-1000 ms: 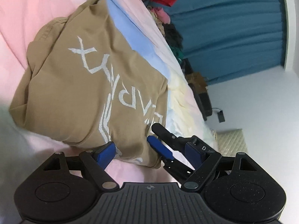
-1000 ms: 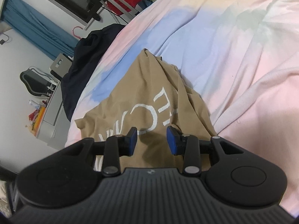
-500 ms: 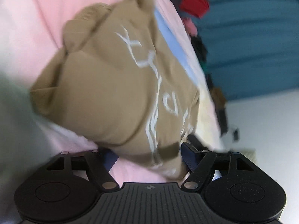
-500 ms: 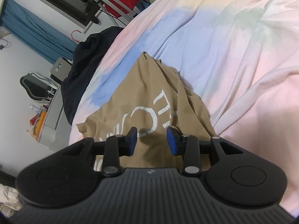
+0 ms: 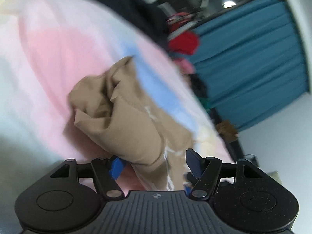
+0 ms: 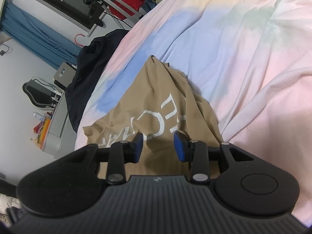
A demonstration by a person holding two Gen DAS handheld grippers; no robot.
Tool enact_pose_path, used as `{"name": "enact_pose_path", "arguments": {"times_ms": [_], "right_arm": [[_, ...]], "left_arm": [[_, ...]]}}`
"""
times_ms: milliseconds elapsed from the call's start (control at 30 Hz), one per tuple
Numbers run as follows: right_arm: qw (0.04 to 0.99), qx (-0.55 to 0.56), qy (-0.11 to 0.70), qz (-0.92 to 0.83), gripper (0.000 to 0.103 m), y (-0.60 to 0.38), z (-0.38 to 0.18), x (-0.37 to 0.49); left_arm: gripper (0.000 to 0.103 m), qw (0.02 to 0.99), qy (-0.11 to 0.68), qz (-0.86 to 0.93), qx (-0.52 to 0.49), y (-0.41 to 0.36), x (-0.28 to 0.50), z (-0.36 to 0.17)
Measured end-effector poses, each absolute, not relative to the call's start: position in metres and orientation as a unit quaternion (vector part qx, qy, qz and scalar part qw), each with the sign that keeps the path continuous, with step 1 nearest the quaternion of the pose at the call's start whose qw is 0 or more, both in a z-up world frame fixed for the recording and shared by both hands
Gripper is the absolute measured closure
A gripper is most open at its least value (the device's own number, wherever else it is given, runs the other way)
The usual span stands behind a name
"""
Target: Fold clothes
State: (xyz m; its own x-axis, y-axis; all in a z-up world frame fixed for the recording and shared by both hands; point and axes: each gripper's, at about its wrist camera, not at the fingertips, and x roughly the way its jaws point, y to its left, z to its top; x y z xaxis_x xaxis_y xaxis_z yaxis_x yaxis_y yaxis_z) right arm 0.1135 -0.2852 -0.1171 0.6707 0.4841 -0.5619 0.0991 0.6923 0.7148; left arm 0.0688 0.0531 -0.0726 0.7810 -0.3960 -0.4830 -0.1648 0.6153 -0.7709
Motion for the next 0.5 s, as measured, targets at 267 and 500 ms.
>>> {"name": "enact_pose_path", "arguments": {"times_ms": [267,500], "right_arm": [[0.836,0.372,0.386,0.117,0.063,-0.284,-0.108,0.11],[0.778,0.478,0.348,0.214,0.0,-0.284,-0.087,0.093]], "left_arm": [[0.059,0.816,0.305,-0.021,-0.49,0.08,0.062,-0.085],[0.07,0.831,0.285,-0.037,-0.475,0.09,0.057,-0.069]]}}
